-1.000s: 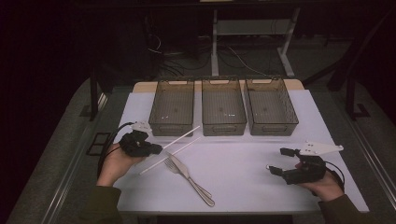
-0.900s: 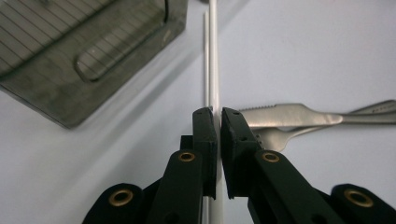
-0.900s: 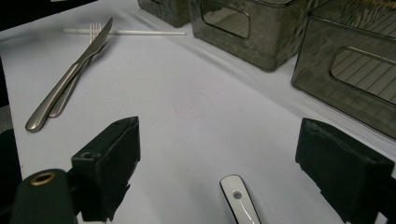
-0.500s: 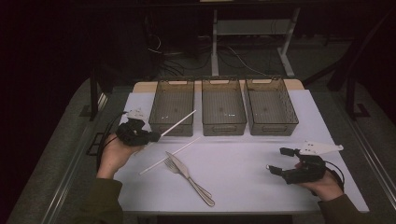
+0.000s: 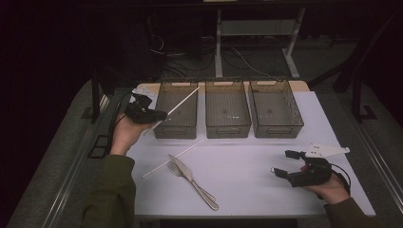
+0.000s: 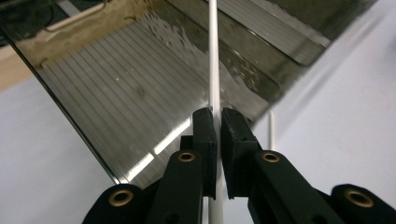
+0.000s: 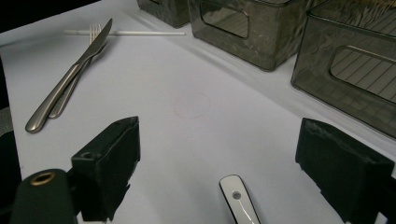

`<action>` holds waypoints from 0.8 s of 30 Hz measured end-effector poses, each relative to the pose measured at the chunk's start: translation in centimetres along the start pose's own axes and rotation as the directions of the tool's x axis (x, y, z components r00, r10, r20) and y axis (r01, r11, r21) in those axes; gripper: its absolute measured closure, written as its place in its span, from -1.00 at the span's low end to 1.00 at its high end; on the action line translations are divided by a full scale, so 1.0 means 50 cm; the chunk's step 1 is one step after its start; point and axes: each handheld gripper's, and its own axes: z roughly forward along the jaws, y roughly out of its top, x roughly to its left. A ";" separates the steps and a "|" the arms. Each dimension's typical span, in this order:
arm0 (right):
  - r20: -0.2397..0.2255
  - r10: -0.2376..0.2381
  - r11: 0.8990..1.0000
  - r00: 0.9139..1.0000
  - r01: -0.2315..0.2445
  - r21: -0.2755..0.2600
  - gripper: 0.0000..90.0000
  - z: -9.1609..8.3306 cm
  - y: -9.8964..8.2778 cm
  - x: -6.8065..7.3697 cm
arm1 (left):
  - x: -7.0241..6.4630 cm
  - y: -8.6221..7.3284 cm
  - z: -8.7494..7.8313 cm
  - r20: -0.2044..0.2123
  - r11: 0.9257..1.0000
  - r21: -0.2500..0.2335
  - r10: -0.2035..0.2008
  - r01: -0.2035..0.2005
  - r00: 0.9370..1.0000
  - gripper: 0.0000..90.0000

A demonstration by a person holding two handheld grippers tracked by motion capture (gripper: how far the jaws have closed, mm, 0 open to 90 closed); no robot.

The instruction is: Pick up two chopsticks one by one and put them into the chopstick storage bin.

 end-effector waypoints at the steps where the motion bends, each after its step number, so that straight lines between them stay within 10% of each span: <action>1: 0.000 -0.001 1.000 1.000 0.001 0.000 -0.69 0.000 0.000 0.000 | 0.005 0.009 0.005 0.002 1.000 -0.002 -0.002 0.002 1.000 0.87; 24: -0.004 0.004 1.000 1.000 -0.004 -0.003 -0.69 -0.001 -0.001 -0.002 | 0.078 0.052 0.127 -0.116 0.994 0.034 -0.099 0.104 0.988 0.87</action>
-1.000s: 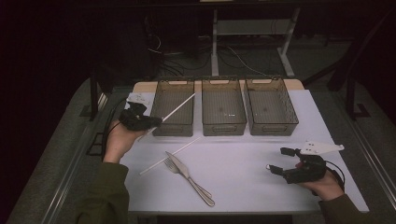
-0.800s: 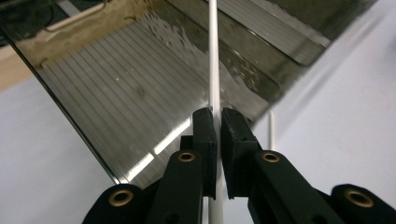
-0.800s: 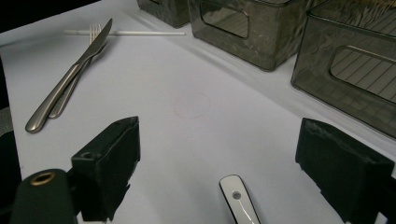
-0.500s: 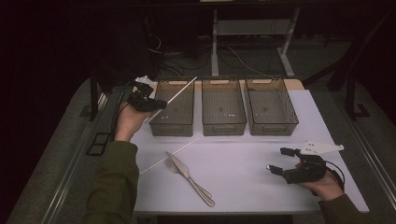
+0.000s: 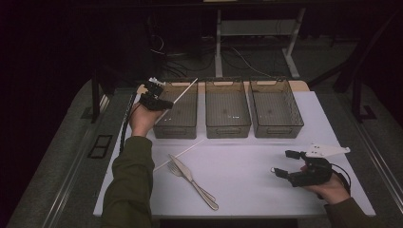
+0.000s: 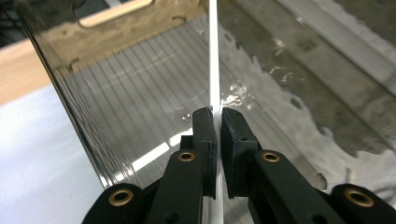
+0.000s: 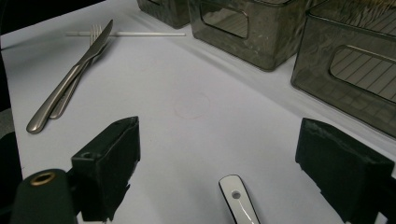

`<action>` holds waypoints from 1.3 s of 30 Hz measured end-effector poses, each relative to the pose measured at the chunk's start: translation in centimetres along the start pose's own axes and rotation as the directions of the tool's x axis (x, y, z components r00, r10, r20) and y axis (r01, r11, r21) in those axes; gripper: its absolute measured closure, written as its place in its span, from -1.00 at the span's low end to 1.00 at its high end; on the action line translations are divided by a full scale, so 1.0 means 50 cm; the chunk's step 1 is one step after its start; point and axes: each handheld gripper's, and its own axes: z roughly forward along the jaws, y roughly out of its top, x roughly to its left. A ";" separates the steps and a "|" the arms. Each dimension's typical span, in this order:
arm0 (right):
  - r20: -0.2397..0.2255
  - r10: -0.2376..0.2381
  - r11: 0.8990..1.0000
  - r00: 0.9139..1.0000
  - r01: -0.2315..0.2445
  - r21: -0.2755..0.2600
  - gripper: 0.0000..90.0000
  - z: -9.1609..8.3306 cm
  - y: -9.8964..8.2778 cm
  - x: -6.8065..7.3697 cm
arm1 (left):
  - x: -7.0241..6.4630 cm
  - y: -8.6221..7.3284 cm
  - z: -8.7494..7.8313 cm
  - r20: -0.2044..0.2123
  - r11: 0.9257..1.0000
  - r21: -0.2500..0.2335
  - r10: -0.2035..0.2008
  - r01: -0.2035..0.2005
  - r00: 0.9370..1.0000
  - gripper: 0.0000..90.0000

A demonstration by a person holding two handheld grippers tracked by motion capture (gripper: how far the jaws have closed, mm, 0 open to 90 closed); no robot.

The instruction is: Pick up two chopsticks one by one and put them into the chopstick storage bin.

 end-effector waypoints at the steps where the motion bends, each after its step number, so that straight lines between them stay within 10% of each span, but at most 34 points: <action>1: 0.000 0.000 1.000 1.000 0.000 0.000 -0.69 0.000 0.000 0.000 | 0.001 -0.002 0.009 -0.003 1.000 0.007 -0.016 0.016 1.000 0.87; 21: -0.001 -0.001 1.000 1.000 0.001 -0.002 -0.69 -0.002 0.000 0.000 | -0.003 -0.018 0.064 -0.028 0.988 0.142 -0.050 0.053 0.998 0.84; 39: 0.001 -0.001 1.000 1.000 0.001 -0.004 -0.69 -0.003 0.000 0.000 | -0.014 -0.007 0.004 0.039 0.999 0.034 -0.039 0.038 0.998 0.30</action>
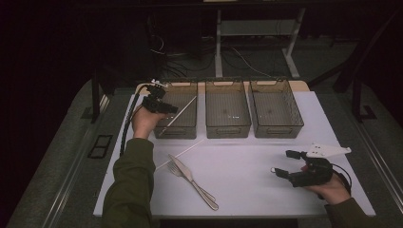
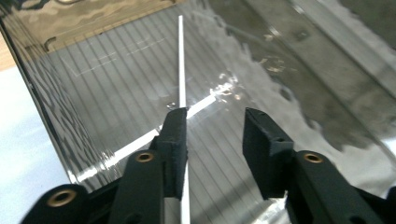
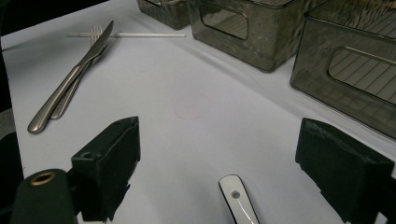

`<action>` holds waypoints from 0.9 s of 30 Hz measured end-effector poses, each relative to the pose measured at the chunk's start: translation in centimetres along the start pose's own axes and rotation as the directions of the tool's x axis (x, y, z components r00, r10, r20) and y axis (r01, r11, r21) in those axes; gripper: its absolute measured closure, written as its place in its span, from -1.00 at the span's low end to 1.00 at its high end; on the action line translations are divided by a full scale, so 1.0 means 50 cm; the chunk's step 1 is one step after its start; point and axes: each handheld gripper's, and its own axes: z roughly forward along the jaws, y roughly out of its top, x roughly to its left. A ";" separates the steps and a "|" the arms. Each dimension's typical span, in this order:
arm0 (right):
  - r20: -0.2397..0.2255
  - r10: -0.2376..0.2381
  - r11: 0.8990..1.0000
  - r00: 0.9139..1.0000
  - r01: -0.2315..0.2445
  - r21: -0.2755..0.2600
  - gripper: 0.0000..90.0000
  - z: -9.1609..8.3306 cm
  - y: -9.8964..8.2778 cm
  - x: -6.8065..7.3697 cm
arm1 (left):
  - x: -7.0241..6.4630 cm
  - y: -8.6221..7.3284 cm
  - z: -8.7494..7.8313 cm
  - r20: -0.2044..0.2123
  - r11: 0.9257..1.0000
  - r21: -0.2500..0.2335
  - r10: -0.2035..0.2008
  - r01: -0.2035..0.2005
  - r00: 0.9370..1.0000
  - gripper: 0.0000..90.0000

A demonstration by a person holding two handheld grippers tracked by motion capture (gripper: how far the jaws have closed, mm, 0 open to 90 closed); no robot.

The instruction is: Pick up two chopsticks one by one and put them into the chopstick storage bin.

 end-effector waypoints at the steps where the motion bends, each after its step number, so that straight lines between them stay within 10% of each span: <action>1: 0.000 0.000 1.000 1.000 0.000 0.001 -0.69 0.000 0.000 0.000 | -0.002 -0.002 -0.008 0.002 1.000 -0.013 0.019 -0.019 1.000 0.26; 27: 0.000 0.005 1.000 1.000 -0.005 0.008 -0.69 0.003 -0.002 0.001 | -0.081 -0.158 -0.141 0.047 0.983 -0.125 0.144 -0.137 0.989 -0.06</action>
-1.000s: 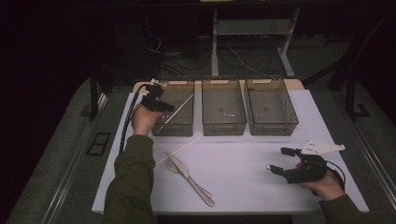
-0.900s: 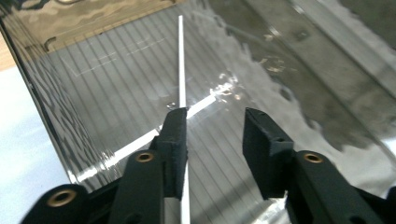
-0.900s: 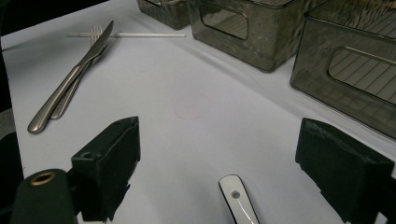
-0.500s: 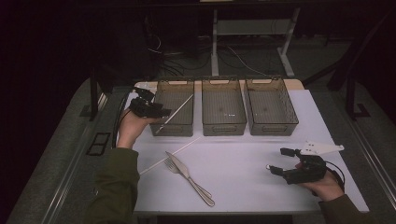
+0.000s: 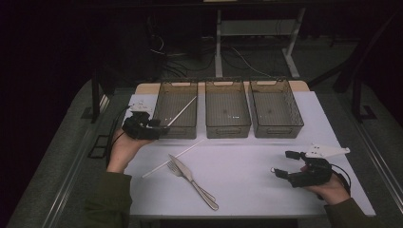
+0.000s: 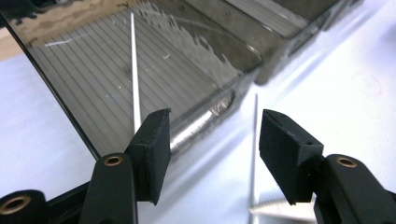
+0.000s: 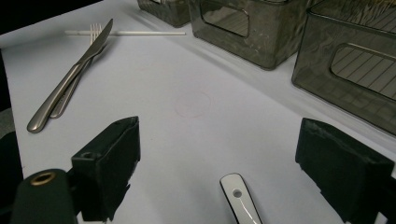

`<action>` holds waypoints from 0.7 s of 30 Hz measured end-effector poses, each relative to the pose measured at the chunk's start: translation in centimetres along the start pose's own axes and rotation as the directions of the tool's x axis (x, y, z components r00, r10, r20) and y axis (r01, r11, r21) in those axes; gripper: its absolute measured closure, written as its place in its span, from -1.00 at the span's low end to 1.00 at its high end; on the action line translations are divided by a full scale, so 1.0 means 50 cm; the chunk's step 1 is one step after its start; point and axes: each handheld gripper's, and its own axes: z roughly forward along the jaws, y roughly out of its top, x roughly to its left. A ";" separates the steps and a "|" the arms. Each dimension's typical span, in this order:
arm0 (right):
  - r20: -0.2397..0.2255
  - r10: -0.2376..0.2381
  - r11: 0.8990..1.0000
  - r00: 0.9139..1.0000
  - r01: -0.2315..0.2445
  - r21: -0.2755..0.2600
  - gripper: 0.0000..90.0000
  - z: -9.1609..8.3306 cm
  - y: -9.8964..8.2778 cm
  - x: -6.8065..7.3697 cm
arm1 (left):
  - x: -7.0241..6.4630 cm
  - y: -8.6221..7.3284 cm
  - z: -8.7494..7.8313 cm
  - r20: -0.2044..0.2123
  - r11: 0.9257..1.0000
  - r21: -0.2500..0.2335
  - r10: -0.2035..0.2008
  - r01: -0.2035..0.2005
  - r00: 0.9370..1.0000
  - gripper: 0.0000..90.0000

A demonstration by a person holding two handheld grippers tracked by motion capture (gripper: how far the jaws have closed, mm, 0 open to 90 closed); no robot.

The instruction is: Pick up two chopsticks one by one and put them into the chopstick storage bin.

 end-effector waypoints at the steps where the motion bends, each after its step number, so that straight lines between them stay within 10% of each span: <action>1: 0.000 0.000 1.000 1.000 0.000 0.001 -0.69 0.000 0.000 0.000 | -0.003 -0.008 -0.002 -0.003 1.000 -0.004 0.000 0.000 1.000 -0.06; 14: 0.002 -0.003 1.000 1.000 0.003 -0.002 -0.69 0.001 0.001 0.003 | -0.033 -0.106 -0.021 -0.007 1.000 -0.024 0.018 -0.018 1.000 -0.04; 21: 0.003 -0.005 1.000 1.000 0.005 0.000 -0.69 0.001 0.000 0.002 | -0.036 -0.133 -0.009 0.020 0.999 0.000 0.033 -0.033 0.999 0.33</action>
